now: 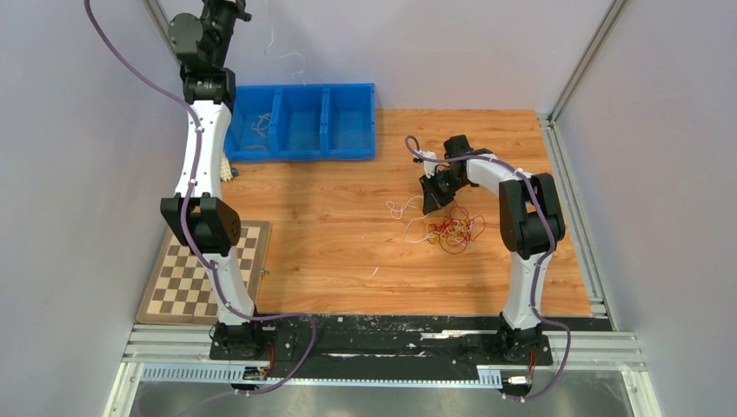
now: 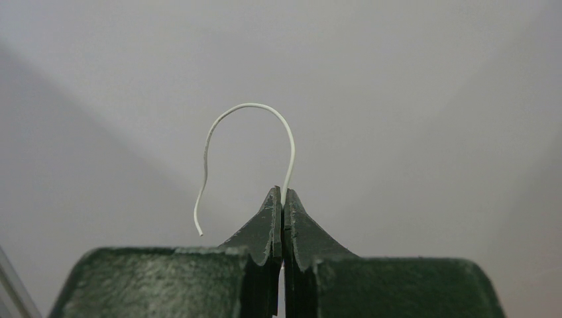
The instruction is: Untangle the cables
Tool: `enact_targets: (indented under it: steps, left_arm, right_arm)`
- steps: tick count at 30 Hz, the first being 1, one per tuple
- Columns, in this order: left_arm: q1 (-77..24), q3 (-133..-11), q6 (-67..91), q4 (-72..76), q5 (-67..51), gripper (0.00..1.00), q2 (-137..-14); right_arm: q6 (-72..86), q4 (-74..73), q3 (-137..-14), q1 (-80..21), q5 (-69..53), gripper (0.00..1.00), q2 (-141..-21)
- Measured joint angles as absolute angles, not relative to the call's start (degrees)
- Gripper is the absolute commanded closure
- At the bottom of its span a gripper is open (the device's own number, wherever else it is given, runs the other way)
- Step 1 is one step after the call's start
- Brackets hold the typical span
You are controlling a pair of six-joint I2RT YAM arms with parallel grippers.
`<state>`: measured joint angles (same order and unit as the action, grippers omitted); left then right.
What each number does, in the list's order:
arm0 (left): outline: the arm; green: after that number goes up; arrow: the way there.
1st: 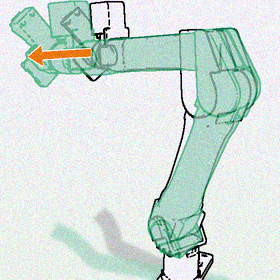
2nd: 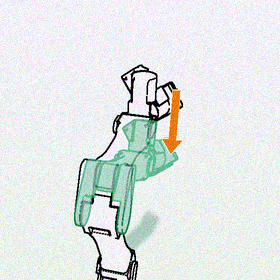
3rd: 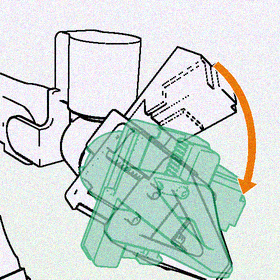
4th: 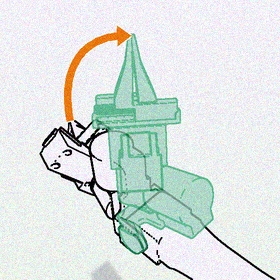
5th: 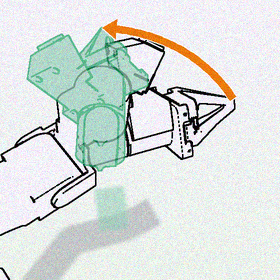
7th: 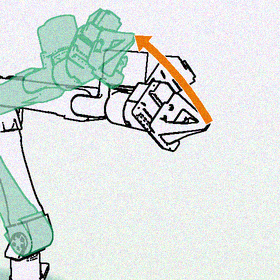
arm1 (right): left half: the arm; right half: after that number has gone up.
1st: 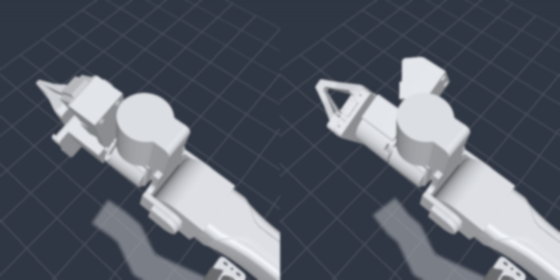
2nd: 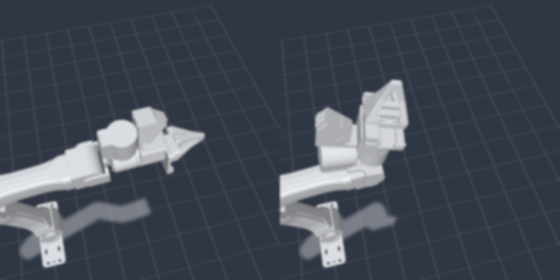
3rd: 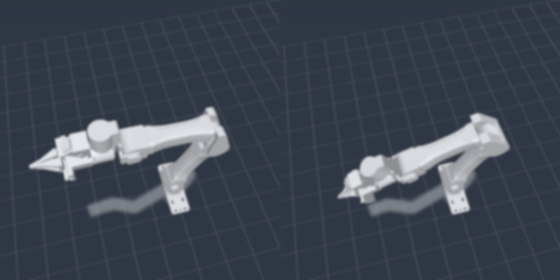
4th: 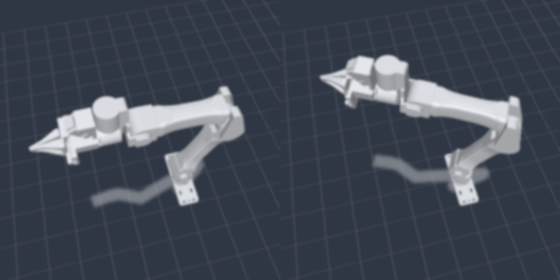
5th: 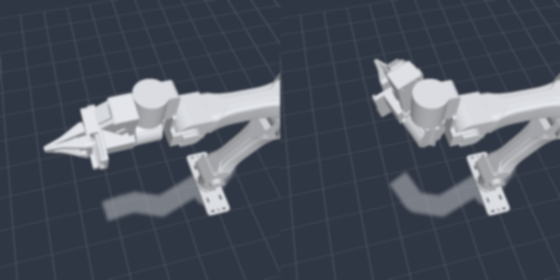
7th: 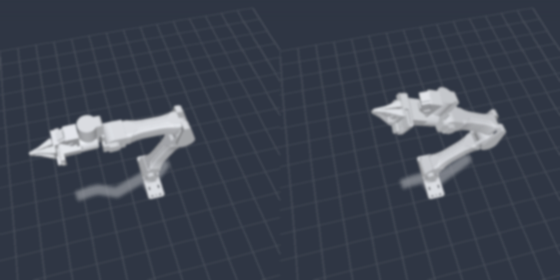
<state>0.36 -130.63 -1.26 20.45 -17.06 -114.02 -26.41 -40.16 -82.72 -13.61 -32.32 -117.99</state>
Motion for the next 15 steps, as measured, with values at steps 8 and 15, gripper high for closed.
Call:
enact_targets:
  steps: [8, 15]
  left_arm:
    - [0.36, -130.82, -2.81, 21.61, -17.91, 1.0, -118.72]
    - [0.36, -123.68, -3.9, 19.75, -19.0, 1.0, -119.66]
  right_arm:
    - [-25.98, -41.04, -83.85, -13.56, -32.42, 1.0, -118.76]
    - [-26.0, -41.19, -83.96, -13.52, -32.56, 1.0, -118.87]
